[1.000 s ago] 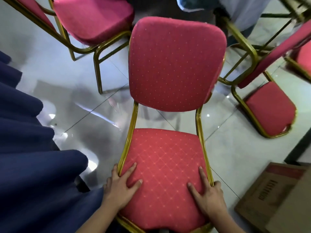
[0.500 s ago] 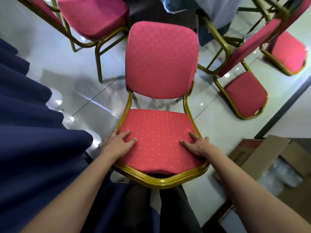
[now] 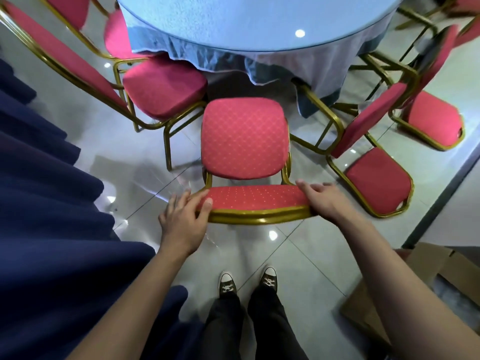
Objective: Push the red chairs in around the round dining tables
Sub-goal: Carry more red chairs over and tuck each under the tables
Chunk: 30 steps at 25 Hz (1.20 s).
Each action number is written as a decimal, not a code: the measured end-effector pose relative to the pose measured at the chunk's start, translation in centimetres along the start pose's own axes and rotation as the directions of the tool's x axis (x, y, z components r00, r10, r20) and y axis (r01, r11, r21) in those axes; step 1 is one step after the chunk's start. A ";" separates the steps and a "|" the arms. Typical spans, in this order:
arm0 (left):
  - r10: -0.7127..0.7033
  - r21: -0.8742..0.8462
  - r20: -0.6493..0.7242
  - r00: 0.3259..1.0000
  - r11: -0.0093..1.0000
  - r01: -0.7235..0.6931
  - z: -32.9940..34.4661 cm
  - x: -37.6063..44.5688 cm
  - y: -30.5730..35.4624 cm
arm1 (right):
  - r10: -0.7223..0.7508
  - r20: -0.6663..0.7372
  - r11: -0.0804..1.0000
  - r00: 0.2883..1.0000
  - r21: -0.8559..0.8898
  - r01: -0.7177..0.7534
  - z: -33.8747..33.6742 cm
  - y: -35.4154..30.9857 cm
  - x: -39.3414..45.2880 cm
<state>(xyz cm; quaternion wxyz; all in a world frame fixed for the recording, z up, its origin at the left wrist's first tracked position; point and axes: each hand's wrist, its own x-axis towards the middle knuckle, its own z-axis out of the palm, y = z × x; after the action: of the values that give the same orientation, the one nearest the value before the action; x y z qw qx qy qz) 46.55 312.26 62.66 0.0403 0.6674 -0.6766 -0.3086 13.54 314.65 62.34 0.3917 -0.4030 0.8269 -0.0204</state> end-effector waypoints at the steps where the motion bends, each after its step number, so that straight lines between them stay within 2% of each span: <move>1: 0.069 0.013 -0.036 0.997 0.998 -0.069 -0.4 0.7 1.0 | -0.082 -0.063 0.997 0.995 -0.022 0.081 -0.2 -0.8 -0.1; 4: 0.236 0.025 -0.102 0.966 0.972 -0.235 -1.1 3.1 4.1 | -0.244 -0.244 0.969 0.939 -0.018 0.247 -1.2 -3.2 0.4; 8: 0.234 0.033 -0.112 0.966 0.972 -0.232 -2.0 6.9 6.1 | -0.336 -0.307 0.927 0.890 0.056 0.370 -2.6 -4.7 2.9; 14: 0.167 -0.020 -0.150 0.975 0.985 -0.172 -3.2 12.4 8.2 | -0.356 -0.344 0.913 0.869 0.069 0.402 -4.6 -7.3 7.2; 16: 0.142 -0.053 -0.199 0.969 0.986 -0.156 -3.1 13.4 8.8 | -0.345 -0.379 0.910 0.859 0.090 0.406 -4.6 -7.7 8.0; 22: 0.147 -0.089 -0.281 0.948 0.980 -0.179 -2.9 14.3 9.5 | -0.344 -0.455 0.884 0.821 0.138 0.447 -4.1 -8.2 8.7; 30: 0.168 -0.090 -0.307 0.937 0.975 -0.204 -5.0 20.3 10.3 | -0.333 -0.412 0.892 0.848 0.154 0.425 -6.9 -12.0 12.1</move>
<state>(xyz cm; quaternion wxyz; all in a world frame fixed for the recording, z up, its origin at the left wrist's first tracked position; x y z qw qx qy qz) 37.72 290.74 64.27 0.2107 0.6354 -0.7031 -0.2397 12.29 296.39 63.63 0.2603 -0.4976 0.7809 -0.2736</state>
